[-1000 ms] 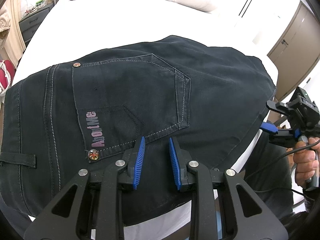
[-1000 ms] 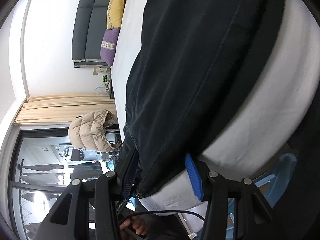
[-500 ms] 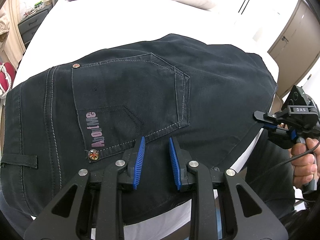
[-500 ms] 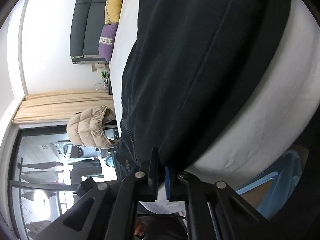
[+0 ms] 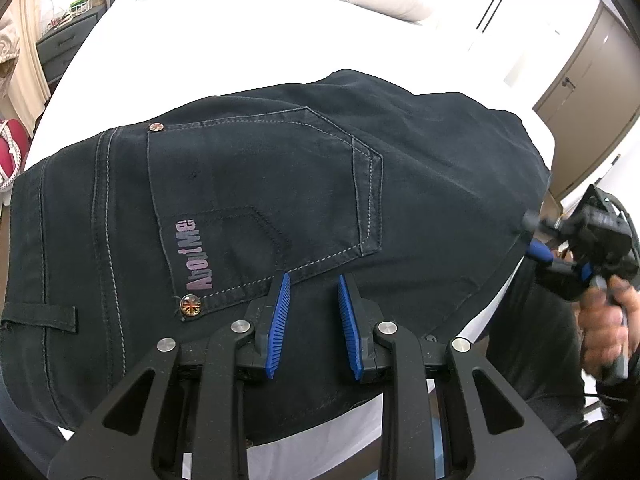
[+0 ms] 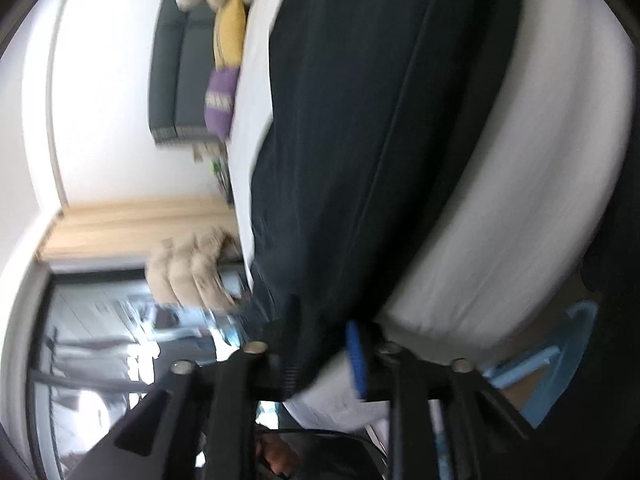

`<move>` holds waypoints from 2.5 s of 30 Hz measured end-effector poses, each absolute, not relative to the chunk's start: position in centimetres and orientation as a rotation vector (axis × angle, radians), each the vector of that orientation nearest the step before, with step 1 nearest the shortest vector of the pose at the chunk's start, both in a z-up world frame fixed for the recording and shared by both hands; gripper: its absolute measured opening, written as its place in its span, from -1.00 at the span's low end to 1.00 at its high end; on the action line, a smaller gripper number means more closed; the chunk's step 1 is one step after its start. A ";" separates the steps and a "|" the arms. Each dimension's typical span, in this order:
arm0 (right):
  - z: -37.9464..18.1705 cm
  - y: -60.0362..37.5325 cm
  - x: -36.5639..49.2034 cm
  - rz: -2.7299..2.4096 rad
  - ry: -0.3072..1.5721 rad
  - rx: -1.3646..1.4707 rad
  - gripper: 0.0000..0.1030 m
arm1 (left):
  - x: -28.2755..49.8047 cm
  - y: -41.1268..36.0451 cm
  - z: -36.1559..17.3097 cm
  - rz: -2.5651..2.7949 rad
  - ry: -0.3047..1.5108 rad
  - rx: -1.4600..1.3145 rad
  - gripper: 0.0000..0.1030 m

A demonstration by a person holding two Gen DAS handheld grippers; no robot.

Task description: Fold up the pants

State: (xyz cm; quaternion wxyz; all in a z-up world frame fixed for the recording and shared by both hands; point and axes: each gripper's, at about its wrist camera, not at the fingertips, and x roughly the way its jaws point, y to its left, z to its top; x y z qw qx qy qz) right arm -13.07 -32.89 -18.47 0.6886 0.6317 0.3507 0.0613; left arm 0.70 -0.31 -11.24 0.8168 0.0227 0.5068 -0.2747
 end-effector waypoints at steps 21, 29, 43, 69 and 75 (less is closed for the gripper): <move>-18.4 -41.1 -16.7 -0.062 0.610 1.463 -0.71 | 0.6 -0.9 -11.3 -0.579 1.080 0.075 -0.53; -18.0 -44.7 -17.4 -0.167 0.590 1.425 -0.95 | 0.6 -1.1 -11.3 -0.579 1.081 0.083 -0.53; -17.4 -47.1 -18.4 -0.219 0.525 1.421 -0.82 | 0.6 -1.0 -11.5 -0.580 1.078 0.085 -0.53; -17.0 -39.6 0.8 0.116 0.949 1.207 -1.00 | 10.9 -12.5 -12.0 -0.671 1.153 0.092 -0.51; -17.0 -50.6 -1.6 -0.115 0.735 1.285 -1.00 | 11.1 -10.4 -12.5 -0.677 1.136 0.036 -0.51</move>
